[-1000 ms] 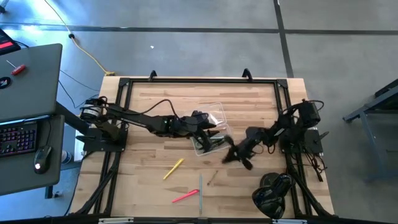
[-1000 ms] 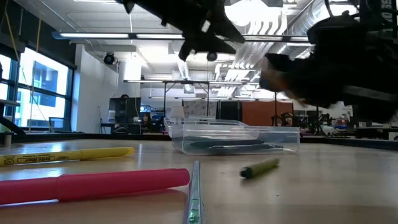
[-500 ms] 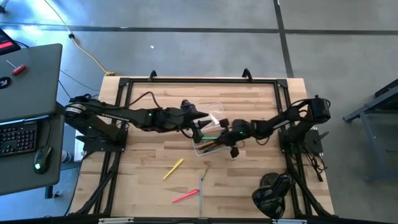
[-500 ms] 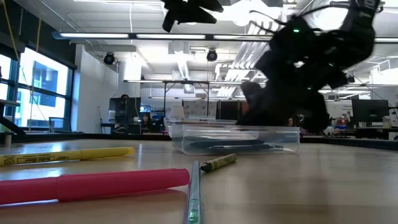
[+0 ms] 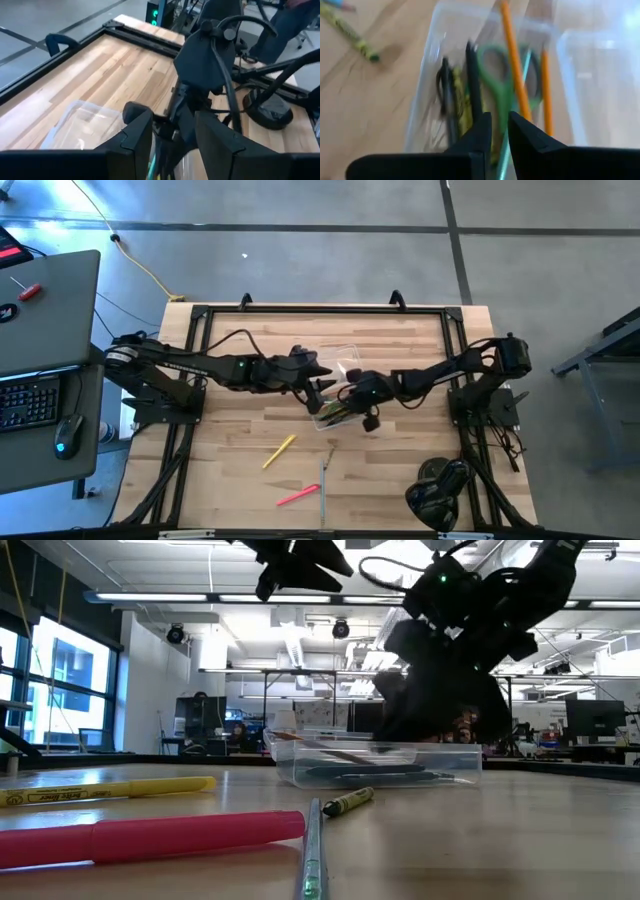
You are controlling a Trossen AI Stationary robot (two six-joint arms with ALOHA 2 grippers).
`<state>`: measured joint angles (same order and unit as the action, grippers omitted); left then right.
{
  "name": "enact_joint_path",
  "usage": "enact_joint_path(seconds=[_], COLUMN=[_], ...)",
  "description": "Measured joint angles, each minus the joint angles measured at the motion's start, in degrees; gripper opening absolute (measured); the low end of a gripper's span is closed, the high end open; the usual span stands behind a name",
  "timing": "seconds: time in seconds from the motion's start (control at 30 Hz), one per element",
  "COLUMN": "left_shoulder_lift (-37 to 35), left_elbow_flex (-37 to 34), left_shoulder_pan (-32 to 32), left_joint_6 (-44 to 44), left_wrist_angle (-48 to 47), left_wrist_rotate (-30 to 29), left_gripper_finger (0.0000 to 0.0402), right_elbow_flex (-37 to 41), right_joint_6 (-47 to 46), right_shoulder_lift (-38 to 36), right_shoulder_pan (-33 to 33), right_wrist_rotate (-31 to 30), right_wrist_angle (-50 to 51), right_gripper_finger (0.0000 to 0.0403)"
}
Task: Pick & place school supplies into a supply box
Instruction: Put the orange pencil into the supply box
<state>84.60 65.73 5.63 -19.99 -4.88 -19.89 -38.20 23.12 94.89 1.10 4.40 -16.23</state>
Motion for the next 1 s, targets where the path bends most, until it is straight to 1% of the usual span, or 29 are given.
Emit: enact_joint_path(seconds=[0.1, 0.2, 0.3, 0.47, 0.67, 0.87, 1.0], left_shoulder_lift=[0.0, 0.0, 0.0, 0.0, 0.0, 0.0, 0.0], left_elbow_flex=[0.0, 0.0, 0.0, 0.0, 0.0, 0.0, 0.0], left_shoulder_pan=[0.0, 0.0, 0.0, 0.0, 0.0, 0.0, 0.0], left_joint_6=[0.0, 0.0, 0.0, 0.0, -0.1, -0.1, -0.1], left_wrist_angle=[-0.6, -1.3, -1.6, -1.5, -1.5, -1.3, -1.3], left_wrist_rotate=[0.5, 1.1, 1.1, 1.3, 1.4, 1.3, 1.3], left_gripper_finger=[0.0177, 0.0177, 0.0177, 0.0177, 0.0177, 0.0177, 0.0177], right_elbow_flex=[0.0, 0.0, 0.0, 0.0, 0.0, 0.0, 0.0], right_joint_6=[-2.0, -3.1, -2.0, -1.2, 2.6, 4.3, 4.1], right_shoulder_lift=[0.0, 0.0, 0.0, 0.0, 0.0, 0.0, 0.0], right_shoulder_pan=[0.0, 0.0, 0.0, 0.0, -0.3, -1.5, -1.5], right_wrist_rotate=[0.1, 0.2, -0.1, 0.6, 6.9, 2.4, 3.0], right_wrist_angle=[3.9, 4.0, 0.9, -4.8, -8.7, -9.9, -12.5], right_gripper_finger=[0.0037, 0.0030, 0.0028, 0.0036, 0.0041, 0.0042, 0.0054])
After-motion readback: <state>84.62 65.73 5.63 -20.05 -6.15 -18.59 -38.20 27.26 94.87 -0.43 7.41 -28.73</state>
